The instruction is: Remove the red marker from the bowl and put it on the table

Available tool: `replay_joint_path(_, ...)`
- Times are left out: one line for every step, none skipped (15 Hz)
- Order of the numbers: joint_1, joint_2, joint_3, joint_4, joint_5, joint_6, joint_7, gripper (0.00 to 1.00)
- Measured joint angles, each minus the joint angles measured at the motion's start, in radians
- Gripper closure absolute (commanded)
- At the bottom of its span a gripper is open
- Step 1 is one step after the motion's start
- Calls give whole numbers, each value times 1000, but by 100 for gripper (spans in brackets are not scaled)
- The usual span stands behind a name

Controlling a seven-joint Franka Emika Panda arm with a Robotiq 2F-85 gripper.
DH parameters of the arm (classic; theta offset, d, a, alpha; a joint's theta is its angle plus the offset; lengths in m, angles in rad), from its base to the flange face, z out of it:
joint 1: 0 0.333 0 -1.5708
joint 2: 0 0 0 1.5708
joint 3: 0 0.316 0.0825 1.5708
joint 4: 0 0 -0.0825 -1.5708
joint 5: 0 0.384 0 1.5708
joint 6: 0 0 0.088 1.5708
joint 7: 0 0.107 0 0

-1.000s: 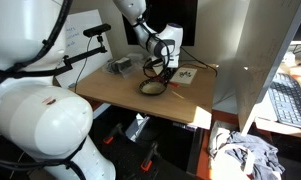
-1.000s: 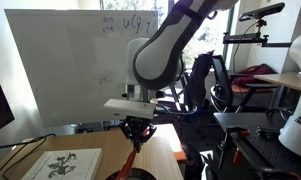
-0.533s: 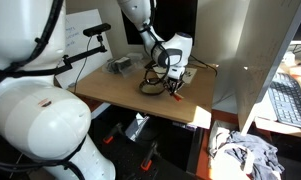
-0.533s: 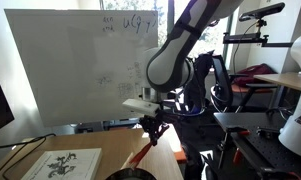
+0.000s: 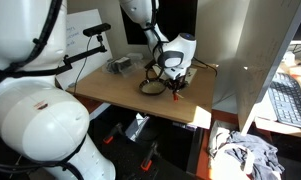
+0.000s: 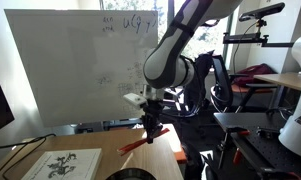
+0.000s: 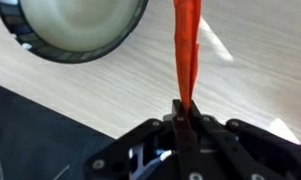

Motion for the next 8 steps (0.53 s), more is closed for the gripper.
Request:
replay_joint_path(-3,1,5,1,21,19,29,60)
replay_joint_path(-4,2,9,2,40,43,51,53)
replay_joint_path(-4,4,13,3,46,67,69,44)
replay_joint_path(-2,4,18,5,45,91,80,38)
replay_joint_path(5,3,18,6,28,110,84,29)
replay_joint_path(20,-1,11,5,-17,119,100,23)
replay_joint_path(39,-8,0,2,-78,119,120,16)
replay_joint_path(63,-22,-14,-5,-147,118,140,8)
